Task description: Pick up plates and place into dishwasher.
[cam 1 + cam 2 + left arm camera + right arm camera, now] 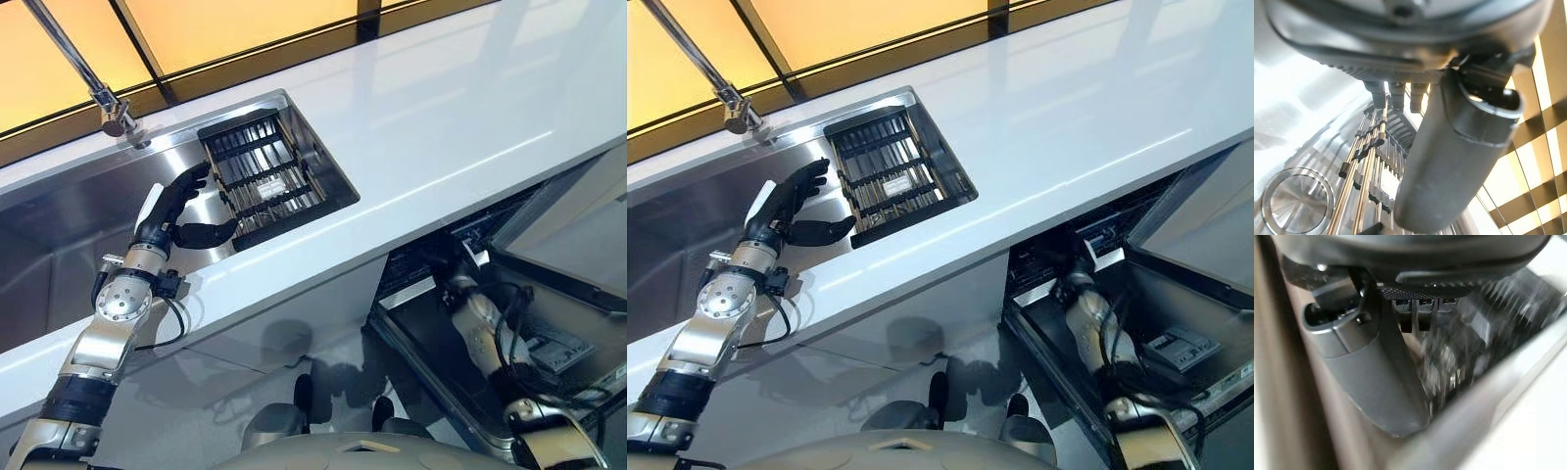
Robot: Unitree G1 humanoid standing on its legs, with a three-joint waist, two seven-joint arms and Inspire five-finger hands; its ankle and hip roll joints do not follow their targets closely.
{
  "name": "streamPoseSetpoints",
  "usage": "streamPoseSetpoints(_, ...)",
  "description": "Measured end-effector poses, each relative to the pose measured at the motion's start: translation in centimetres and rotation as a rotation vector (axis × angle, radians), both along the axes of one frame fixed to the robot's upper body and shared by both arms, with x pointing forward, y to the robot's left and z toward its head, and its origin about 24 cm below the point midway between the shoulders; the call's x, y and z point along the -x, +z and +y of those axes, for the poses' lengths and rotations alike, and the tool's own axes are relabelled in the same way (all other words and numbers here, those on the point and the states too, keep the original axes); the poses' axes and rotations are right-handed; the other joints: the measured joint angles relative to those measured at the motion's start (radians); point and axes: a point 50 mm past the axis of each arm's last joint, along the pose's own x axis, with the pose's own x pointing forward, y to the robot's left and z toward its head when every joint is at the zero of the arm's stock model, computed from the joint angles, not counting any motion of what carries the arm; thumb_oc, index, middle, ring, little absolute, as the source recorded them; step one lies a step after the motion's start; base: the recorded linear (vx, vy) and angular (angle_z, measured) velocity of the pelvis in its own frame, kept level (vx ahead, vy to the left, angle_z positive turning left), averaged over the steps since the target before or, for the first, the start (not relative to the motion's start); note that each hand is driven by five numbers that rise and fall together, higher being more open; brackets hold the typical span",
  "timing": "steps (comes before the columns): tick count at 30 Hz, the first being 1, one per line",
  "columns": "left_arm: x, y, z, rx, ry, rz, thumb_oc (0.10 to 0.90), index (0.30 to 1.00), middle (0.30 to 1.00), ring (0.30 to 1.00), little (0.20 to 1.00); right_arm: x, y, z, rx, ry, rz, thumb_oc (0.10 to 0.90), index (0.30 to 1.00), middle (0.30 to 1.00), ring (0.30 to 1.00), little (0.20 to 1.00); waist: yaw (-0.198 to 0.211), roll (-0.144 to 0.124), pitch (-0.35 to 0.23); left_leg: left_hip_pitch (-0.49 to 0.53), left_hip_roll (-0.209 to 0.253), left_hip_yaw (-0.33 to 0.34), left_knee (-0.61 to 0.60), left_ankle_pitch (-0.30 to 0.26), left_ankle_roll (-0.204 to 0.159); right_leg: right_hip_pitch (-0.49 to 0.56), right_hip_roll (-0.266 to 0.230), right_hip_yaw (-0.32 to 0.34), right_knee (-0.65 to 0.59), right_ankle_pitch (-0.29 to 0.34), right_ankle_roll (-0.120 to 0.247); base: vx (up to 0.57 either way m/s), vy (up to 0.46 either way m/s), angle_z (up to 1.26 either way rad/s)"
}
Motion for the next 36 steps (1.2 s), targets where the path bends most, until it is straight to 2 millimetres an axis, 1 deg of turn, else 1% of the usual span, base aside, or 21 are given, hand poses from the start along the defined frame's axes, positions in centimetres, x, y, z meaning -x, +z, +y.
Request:
streamPoseSetpoints(1,0.0,0.0,0.0,0.000,-0.001,0.000,0.800,0.900,0.900,0.900,0.900,0.0,0.0,-0.4,0.010,-0.009,0.003,0.800,0.900,0.900,0.900,0.900,-0.001,-0.004,0.003,0.000,0.000,0.000,0.000,0.001,0.000,0.000,0.000,0.000,0.000,0.000,0.000,0.00,0.000,0.00)
streamPoseSetpoints(4,0.0,-0.3,-0.4,-0.001,-0.015,0.011,0.800,0.900,0.900,0.900,0.900,-0.2,0.3,-0.2,0.005,-0.011,-0.007,0.800,0.900,0.900,0.900,0.900,0.000,-0.005,0.003,-0.001,0.001,-0.002,-0.004,0.001,-0.001,0.000,0.000,0.000,0.000,-0.001,0.002,0.00,0.000,0.00)
streamPoseSetpoints(5,0.0,-0.3,-0.4,-0.001,-0.015,0.011,0.800,0.900,0.900,0.900,0.900,-0.2,0.2,-0.2,0.009,-0.024,-0.003,0.800,0.900,0.900,0.900,0.900,0.000,-0.005,0.004,-0.003,0.001,-0.003,-0.005,-0.003,-0.007,0.000,0.001,0.001,0.000,-0.001,0.002,-0.03,0.014,0.03)
streamPoseSetpoints(8,0.0,-0.3,-0.4,-0.001,-0.015,0.011,0.800,0.900,0.900,0.900,0.900,-0.2,0.1,-0.2,0.016,-0.078,0.011,0.800,0.900,0.900,0.900,0.900,0.000,-0.005,0.003,-0.006,0.002,-0.003,-0.005,-0.006,-0.003,-0.003,0.000,0.001,0.000,-0.001,0.002,-0.03,0.008,0.01)
streamPoseSetpoints(11,0.0,-0.2,-0.4,-0.003,-0.017,0.007,0.800,0.900,0.900,0.900,0.900,0.0,0.3,-0.4,0.067,-0.117,0.010,0.800,0.900,0.900,0.900,0.900,-0.003,-0.005,0.004,-0.011,0.002,0.004,-0.005,-0.006,0.001,-0.009,-0.004,0.002,0.003,-0.001,0.002,-0.05,0.017,0.00)
streamPoseSetpoints(15,0.0,-0.2,-0.3,-0.003,-0.012,0.003,0.800,0.900,0.900,0.900,0.900,1.4,0.4,-1.4,0.127,-0.171,-0.008,0.800,0.900,0.900,0.900,0.900,-0.004,-0.009,0.006,-0.007,-0.003,0.011,0.000,-0.002,0.009,-0.008,-0.010,0.009,0.005,0.000,0.000,-0.06,0.008,-0.02)
streamPoseSetpoints(18,0.1,-0.1,-0.2,-0.001,-0.004,0.000,0.800,0.900,0.900,0.900,0.900,2.5,0.1,-2.3,0.162,-0.204,-0.004,0.800,0.900,0.900,0.900,0.900,-0.014,-0.015,0.010,-0.005,-0.004,0.026,0.000,-0.003,0.011,-0.006,-0.010,0.036,0.005,-0.003,0.005,-0.07,-0.005,-0.03)
streamPoseSetpoints(20,0.2,0.0,0.2,0.002,0.011,-0.008,0.800,0.900,0.900,0.900,0.900,3.2,0.1,-3.3,0.206,-0.237,-0.003,0.800,0.900,0.900,0.900,0.900,-0.028,-0.022,0.014,0.002,0.000,0.060,0.000,-0.006,0.012,-0.007,-0.009,0.051,0.005,-0.003,0.005,-0.08,-0.017,-0.18)
streamPoseSetpoints(23,0.9,0.4,1.5,0.010,0.060,-0.035,0.800,0.900,0.900,0.900,0.900,4.4,0.4,-4.9,0.236,-0.304,-0.013,0.800,0.900,0.900,0.900,0.900,-0.055,-0.037,0.023,0.019,0.002,0.086,-0.003,-0.014,0.010,-0.006,-0.006,0.076,0.005,-0.004,0.006,-0.10,-0.029,-0.28)
streamPoseSetpoints(24,1.1,0.5,2.0,0.011,0.077,-0.041,0.800,0.900,0.900,0.900,0.900,5.0,0.7,-5.7,0.236,-0.343,-0.021,0.800,0.900,0.900,0.900,0.900,-0.059,-0.039,0.024,0.023,0.003,0.099,-0.004,-0.022,0.006,-0.007,-0.005,0.088,0.005,-0.007,0.010,-0.07,-0.015,-0.33)
streamPoseSetpoints(26,1.5,1.0,2.9,0.017,0.110,-0.067,0.800,0.900,0.900,0.900,0.900,6.0,1.1,-7.5,0.242,-0.442,-0.034,0.800,0.900,0.900,0.900,0.900,-0.087,-0.050,0.028,0.030,0.003,0.116,-0.004,-0.031,0.006,-0.010,-0.006,0.105,0.005,-0.006,0.010,-0.09,-0.018,-0.29)
streamPoseSetpoints(28,1.6,1.6,3.4,0.034,0.124,-0.105,0.800,0.900,0.900,0.900,0.900,7.0,1.5,-9.3,0.245,-0.540,-0.038,0.800,0.900,0.900,0.900,0.900,-0.112,-0.063,0.030,0.030,0.004,0.140,-0.005,-0.037,0.008,-0.023,-0.005,0.128,0.005,-0.002,0.009,-0.08,-0.016,-0.34)
streamPoseSetpoints(29,1.6,1.7,3.5,0.036,0.124,-0.114,0.800,0.900,0.900,0.900,0.900,7.3,1.6,-9.7,0.249,-0.561,-0.039,0.800,0.900,0.900,0.900,0.900,-0.115,-0.066,0.030,0.031,0.004,0.148,-0.005,-0.039,0.009,-0.024,-0.005,0.137,0.005,0.000,0.010,-0.05,-0.016,-0.38)
streamPoseSetpoints(31,1.6,1.8,3.5,0.041,0.124,-0.117,0.800,0.900,0.900,0.900,0.900,7.8,1.6,-10.4,0.252,-0.598,-0.036,0.800,0.900,0.900,0.900,0.900,-0.138,-0.075,0.028,0.039,0.003,0.170,-0.004,-0.039,0.012,-0.024,-0.006,0.154,0.005,0.005,0.005,-0.04,-0.026,-0.30)
streamPoseSetpoints(32,1.6,1.8,3.5,0.043,0.124,-0.118,0.800,0.900,0.900,0.900,0.900,8.0,1.6,-10.6,0.238,-0.616,-0.036,0.800,0.900,0.900,0.900,0.900,-0.152,-0.079,0.027,0.046,0.004,0.182,-0.004,-0.043,0.013,-0.024,-0.006,0.167,0.005,0.008,0.009,-0.04,-0.034,-0.32)
streamPoseSetpoints(36,1.6,2.1,3.4,0.049,0.113,-0.144,0.800,0.900,0.900,0.900,0.900,8.7,1.6,-11.4,0.214,-0.729,-0.035,0.800,0.900,0.900,0.900,0.900,-0.184,-0.080,0.028,0.062,0.004,0.216,-0.004,-0.060,0.011,-0.025,-0.006,0.194,0.005,0.008,0.009,-0.01,-0.034,-0.29)
